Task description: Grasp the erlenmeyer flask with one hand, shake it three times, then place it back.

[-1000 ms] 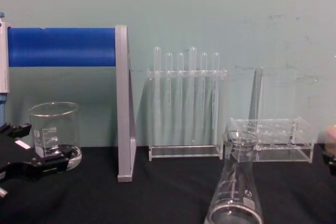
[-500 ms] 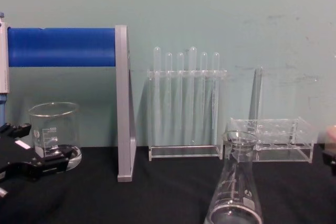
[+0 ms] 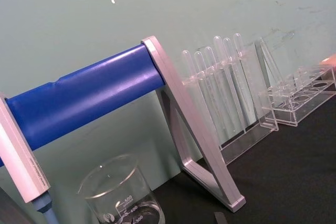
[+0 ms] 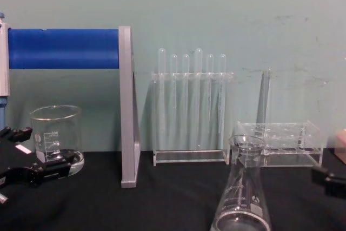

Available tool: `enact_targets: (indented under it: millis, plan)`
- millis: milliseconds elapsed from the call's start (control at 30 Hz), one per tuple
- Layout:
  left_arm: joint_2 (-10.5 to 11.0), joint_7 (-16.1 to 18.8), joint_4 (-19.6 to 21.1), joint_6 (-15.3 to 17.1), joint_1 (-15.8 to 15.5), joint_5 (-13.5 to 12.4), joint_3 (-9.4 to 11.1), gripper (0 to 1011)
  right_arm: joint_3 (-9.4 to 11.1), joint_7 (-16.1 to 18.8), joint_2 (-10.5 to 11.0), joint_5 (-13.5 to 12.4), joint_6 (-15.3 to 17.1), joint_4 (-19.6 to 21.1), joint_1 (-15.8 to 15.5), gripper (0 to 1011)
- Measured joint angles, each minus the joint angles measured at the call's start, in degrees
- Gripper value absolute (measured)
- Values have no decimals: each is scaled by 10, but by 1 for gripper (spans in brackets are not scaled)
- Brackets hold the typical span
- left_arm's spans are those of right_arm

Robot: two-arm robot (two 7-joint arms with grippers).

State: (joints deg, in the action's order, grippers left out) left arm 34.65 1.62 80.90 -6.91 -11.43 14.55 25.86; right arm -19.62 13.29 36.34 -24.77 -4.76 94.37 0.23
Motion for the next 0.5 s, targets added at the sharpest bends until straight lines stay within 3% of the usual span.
enact_targets:
  millis: [500]
  plan:
    - [0,0,0,0,0,0,0,1001,-14,67,-24,-11,19,4,6,1000]
